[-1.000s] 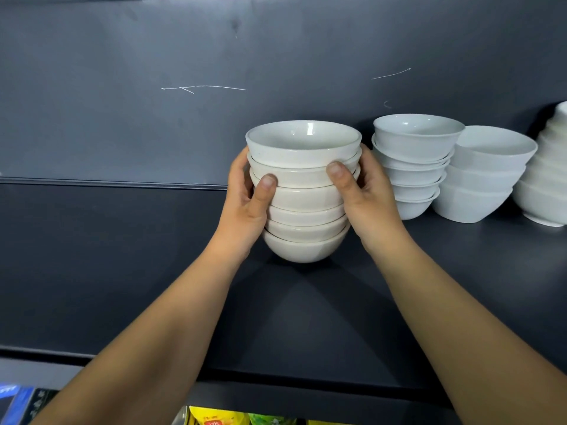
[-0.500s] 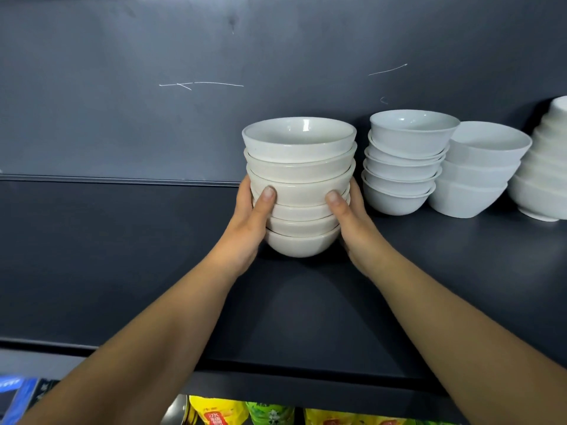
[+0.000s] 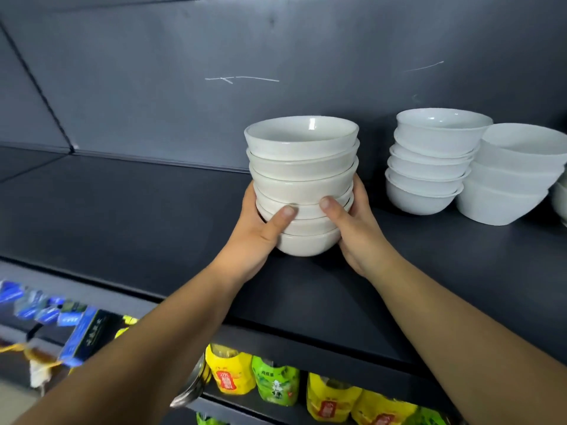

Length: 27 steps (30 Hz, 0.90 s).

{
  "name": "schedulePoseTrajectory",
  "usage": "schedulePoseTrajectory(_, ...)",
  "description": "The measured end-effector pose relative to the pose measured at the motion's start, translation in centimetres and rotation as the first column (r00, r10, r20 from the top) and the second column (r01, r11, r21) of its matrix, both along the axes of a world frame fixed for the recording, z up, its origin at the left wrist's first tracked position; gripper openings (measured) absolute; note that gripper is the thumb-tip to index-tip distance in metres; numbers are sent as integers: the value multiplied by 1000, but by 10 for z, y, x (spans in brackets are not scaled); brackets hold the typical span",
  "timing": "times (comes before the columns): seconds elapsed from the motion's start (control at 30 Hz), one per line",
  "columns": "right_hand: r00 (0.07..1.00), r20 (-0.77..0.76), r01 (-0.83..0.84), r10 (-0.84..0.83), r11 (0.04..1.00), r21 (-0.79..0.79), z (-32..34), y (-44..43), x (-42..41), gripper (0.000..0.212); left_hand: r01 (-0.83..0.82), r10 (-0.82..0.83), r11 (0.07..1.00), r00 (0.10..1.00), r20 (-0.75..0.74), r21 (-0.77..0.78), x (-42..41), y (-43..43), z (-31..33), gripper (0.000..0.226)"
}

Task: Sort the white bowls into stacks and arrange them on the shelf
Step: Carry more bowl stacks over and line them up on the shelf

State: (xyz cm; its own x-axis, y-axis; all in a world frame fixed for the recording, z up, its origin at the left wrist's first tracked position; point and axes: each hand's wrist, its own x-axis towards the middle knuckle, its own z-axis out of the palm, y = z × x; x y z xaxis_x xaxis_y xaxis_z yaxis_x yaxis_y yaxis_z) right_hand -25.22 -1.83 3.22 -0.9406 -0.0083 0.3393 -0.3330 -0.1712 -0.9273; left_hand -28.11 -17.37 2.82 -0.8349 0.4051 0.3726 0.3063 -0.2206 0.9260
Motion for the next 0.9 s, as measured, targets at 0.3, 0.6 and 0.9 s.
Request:
schedulePoseTrajectory(0.3, 941, -78, -333, 328, 941, -57, 21, -92, 18, 99, -363, 362, 932, 929, -78, 8, 60, -93, 14, 103)
schedulePoseTrajectory(0.6, 807, -86, -590, 584, 802, -92, 21, -262, 28, 93, -617, 617, 786, 783, -73, 32, 117, -250, 15, 92)
schedulePoseTrajectory(0.9, 673, -116, -740, 731, 666, -91, 11, -481, 56, 81, -765, 763, 644, 641, -79, 17, 180, -447, 18, 100)
